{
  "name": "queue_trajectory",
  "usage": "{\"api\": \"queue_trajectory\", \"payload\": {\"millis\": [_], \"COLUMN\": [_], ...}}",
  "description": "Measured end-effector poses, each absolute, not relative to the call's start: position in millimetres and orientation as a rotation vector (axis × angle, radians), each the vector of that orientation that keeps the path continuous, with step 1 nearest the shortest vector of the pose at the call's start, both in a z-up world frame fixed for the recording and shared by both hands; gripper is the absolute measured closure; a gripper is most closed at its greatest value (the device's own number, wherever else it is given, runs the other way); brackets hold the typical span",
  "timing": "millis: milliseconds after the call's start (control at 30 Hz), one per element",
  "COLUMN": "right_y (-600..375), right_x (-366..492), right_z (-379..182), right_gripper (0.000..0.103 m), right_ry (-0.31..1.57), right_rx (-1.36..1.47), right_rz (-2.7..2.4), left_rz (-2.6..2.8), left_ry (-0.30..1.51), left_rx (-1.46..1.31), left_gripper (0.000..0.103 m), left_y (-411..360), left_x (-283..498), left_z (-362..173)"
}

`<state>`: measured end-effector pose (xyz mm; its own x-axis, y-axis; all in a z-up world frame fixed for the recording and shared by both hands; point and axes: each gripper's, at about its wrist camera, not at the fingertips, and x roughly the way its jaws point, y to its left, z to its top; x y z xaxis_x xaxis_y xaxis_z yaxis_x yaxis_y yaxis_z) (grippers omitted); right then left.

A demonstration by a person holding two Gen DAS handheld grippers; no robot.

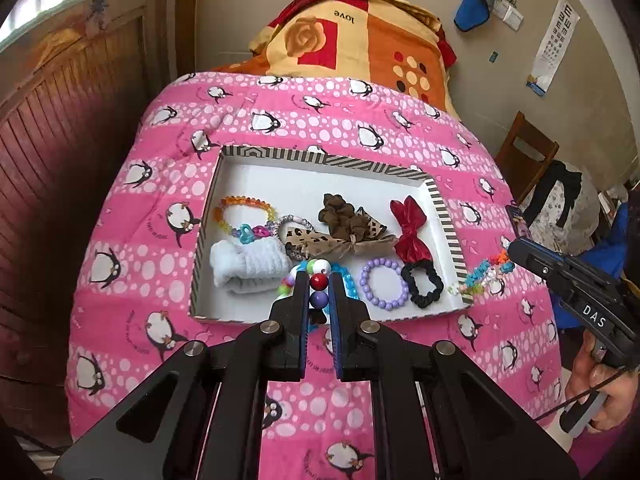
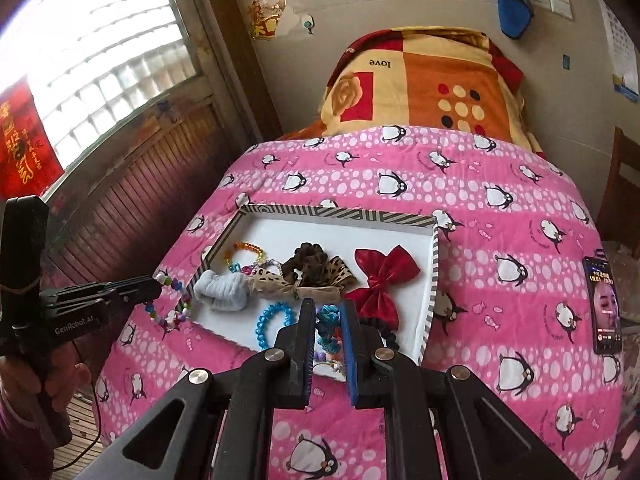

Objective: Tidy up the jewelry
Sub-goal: 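Lower the bead bracelet into the tray with the left gripper while the right lowers the teal tie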

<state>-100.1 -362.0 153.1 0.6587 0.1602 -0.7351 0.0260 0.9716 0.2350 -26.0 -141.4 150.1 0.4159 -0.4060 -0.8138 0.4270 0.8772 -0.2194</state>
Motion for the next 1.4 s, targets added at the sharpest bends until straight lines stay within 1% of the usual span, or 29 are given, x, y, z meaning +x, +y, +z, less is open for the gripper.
{"api": "queue_trajectory", "payload": {"millis": [467, 767, 1167, 1400], "right_y": [-362.1, -364.7, -387.4, -384.4], "right_x": [-26.6, 38.6, 110.7, 120.4], "right_z": [129.0, 95.4, 45.8, 25.9], "right_gripper": [0.091, 0.091, 0.091, 0.091], "right_ry": [0.921, 0.991, 1.052, 1.091], "right_rx": [0.206, 0.206, 0.226, 0.227], "right_rz": [0.126, 0.177, 0.147, 0.165], "left_rz": [-0.449, -0.393, -0.310, -0.300], "left_ry": [1.110, 1.157, 1.173, 1.164], "left_rx": [0.046, 0.059, 0.069, 0.086], "left_gripper": [0.095, 0.095, 0.095, 0.095], "left_y": [-167.0, -177.4, -179.7, -184.5], "left_x": [2.3, 20.3, 48.4, 49.9], "left_z": [100.3, 71.8, 50.4, 47.8]}}
